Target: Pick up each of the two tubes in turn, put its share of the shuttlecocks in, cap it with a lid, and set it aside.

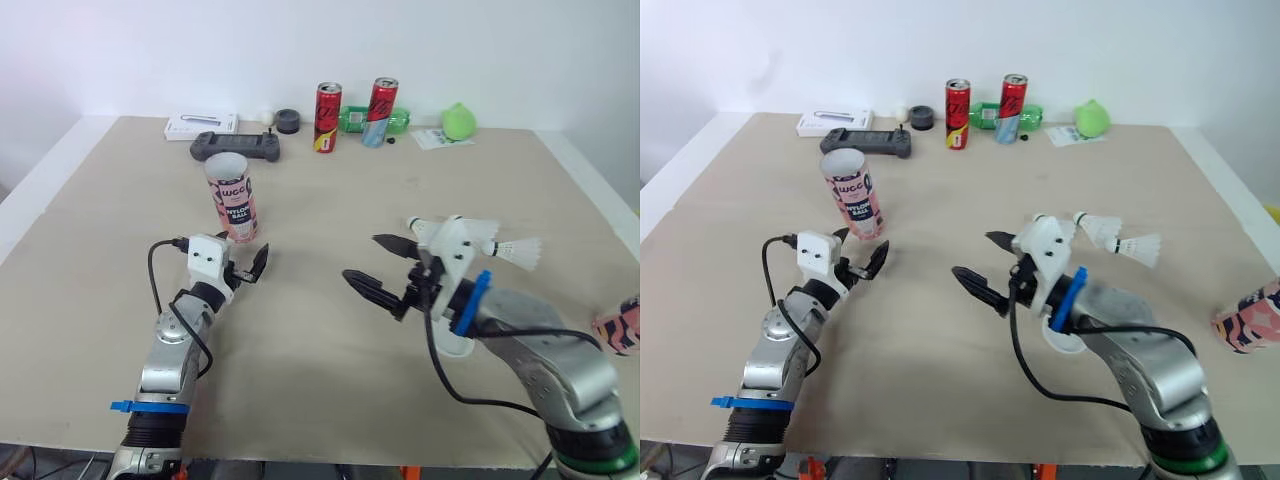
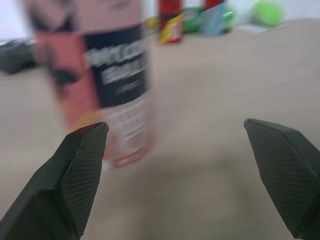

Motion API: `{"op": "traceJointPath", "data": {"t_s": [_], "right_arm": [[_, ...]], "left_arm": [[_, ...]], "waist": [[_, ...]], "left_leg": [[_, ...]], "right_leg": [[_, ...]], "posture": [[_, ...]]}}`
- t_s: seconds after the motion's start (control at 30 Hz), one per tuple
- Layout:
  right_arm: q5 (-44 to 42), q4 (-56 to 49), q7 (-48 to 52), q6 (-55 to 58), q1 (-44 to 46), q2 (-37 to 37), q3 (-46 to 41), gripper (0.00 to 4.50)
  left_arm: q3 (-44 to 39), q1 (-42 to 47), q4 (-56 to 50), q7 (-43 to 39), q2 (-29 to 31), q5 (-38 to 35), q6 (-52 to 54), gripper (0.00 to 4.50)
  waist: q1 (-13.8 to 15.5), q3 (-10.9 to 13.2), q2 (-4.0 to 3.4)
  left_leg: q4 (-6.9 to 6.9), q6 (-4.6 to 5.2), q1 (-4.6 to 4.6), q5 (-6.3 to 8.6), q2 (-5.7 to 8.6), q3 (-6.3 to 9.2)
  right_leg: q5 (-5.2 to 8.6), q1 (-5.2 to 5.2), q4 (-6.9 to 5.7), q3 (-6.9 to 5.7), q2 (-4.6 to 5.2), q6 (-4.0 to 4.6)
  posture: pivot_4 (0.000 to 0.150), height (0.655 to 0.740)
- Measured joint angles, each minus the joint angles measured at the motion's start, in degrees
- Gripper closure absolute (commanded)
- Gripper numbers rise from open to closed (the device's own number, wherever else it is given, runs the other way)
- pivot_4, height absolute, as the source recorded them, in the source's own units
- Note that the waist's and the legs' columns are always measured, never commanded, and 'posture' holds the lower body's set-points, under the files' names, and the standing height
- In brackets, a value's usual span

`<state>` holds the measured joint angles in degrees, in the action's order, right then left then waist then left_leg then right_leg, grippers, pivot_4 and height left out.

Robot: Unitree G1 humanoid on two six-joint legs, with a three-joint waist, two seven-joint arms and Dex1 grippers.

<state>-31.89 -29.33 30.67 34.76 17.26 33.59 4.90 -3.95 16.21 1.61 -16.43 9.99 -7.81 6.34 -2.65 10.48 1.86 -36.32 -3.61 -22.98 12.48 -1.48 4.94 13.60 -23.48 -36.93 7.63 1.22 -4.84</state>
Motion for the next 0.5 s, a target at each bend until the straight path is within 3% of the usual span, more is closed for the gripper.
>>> {"op": "traceJointPath", "data": {"t_s": [0.5], "right_arm": [[4.84, 4.12, 2.63, -1.67, 3.64, -5.43, 3.44, 0.12]], "left_arm": [[-1.55, 20.22, 30.68, -1.26, 1.86, 0.52, -8.48, 0.00]], "waist": [[0.04, 0.00, 0.00]], "left_leg": [[-0.03, -0.03, -0.16, -0.02, 0.13, 0.17]], "right_leg": [[0.01, -0.06, 0.00, -0.19, 0.09, -0.09]], "posture": [[0.150, 0.7400]]}}
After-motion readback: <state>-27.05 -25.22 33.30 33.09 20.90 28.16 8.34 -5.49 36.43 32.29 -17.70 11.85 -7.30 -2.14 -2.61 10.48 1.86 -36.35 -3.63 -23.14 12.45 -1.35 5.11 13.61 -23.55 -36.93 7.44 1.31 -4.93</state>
